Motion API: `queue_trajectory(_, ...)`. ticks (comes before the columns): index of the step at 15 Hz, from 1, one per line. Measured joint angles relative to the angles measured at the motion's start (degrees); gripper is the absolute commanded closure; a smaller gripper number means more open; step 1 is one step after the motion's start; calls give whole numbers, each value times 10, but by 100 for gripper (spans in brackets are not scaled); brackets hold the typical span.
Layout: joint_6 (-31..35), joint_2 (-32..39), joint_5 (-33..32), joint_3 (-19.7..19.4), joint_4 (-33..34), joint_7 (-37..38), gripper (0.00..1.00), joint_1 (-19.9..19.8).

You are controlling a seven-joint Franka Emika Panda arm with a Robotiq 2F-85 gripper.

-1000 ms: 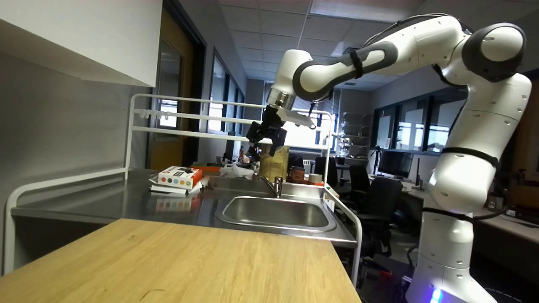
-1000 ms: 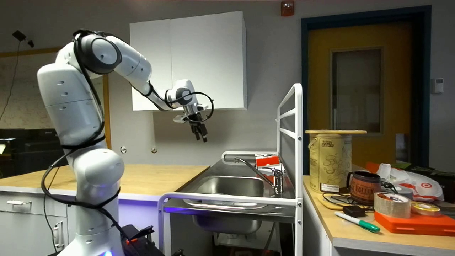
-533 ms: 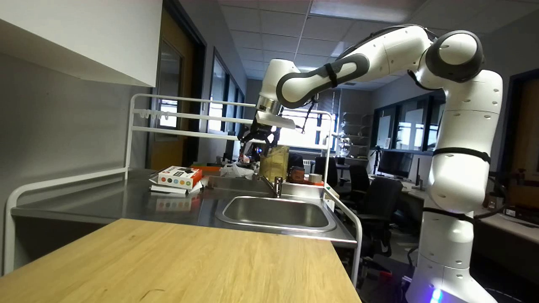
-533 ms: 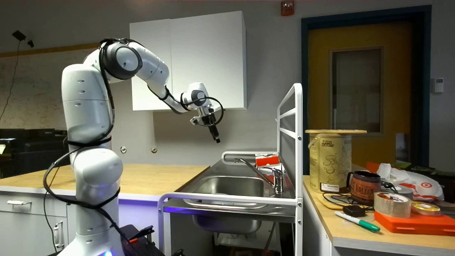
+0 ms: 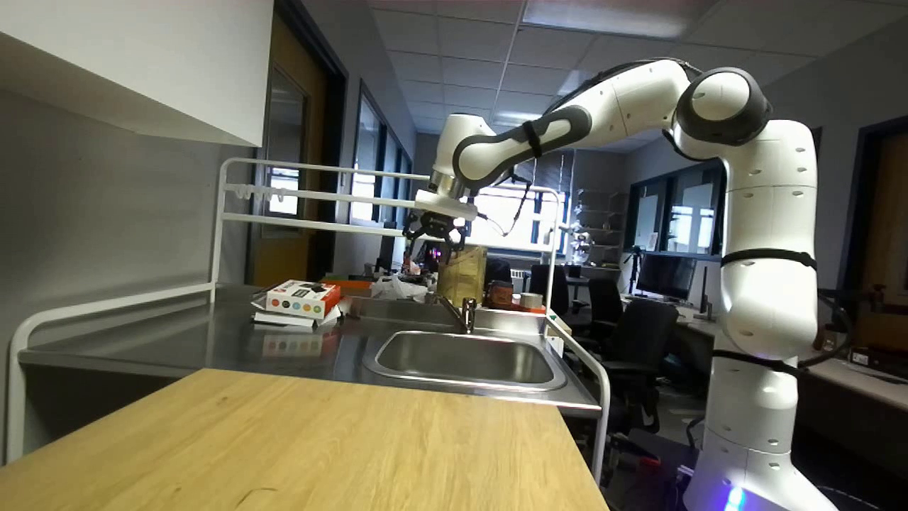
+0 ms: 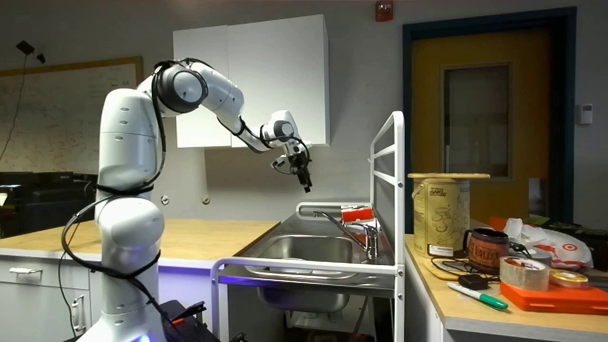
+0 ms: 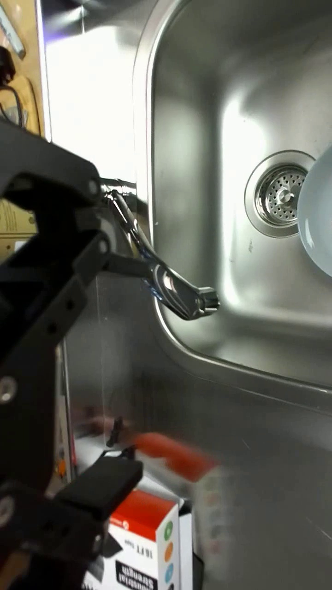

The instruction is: Slide the spout to the right

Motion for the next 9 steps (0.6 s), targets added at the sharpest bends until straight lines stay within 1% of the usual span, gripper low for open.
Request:
queue_trajectory(4, -13, 42, -1, -32, 22, 45, 0, 2)
queue_trajectory(9, -16, 99, 5, -57, 47, 69, 0, 11)
